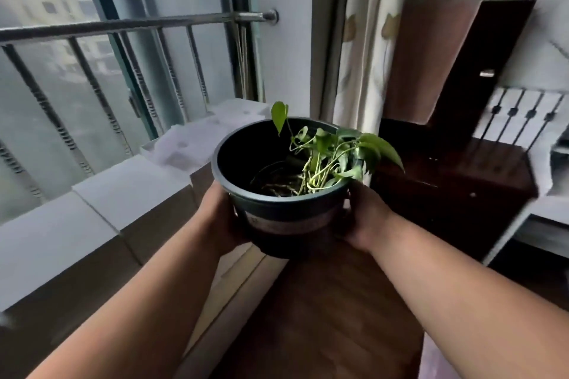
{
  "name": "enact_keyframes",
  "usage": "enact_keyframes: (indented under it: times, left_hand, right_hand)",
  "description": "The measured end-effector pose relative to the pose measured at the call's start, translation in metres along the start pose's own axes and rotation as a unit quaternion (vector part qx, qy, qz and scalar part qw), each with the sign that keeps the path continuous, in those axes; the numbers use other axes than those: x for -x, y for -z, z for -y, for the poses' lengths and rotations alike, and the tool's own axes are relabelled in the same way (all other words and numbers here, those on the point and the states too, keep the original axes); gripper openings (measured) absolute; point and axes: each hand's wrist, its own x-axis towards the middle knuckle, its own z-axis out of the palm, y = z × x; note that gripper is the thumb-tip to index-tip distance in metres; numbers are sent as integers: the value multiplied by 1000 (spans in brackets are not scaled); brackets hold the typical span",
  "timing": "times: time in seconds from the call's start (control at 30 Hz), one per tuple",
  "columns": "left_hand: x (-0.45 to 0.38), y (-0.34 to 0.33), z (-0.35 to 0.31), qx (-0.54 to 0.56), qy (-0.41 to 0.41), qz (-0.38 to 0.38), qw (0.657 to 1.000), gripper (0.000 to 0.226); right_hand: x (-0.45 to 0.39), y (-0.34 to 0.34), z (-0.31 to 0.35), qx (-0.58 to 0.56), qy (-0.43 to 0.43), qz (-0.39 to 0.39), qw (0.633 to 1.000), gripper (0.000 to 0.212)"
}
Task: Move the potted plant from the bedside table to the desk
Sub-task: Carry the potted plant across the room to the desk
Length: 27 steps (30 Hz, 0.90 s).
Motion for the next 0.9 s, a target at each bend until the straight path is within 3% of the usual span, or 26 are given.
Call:
enact_keyframes:
  times: [0.53, 0.7, 0.9]
  left_hand:
    - [-249, -168, -14, -88, 146, 158, 973, 78]
    - [-298, -225, -14, -109, 160, 190, 962, 59]
    - [-351, -299, -1, -131, 170, 207, 954, 59]
  right_hand:
    - [-89, 123, 110, -91, 122, -221, 963, 57]
    - [-102, 154, 141, -105, 154, -289, 939, 52]
    - [-130, 215, 183, -134, 177, -324, 920, 50]
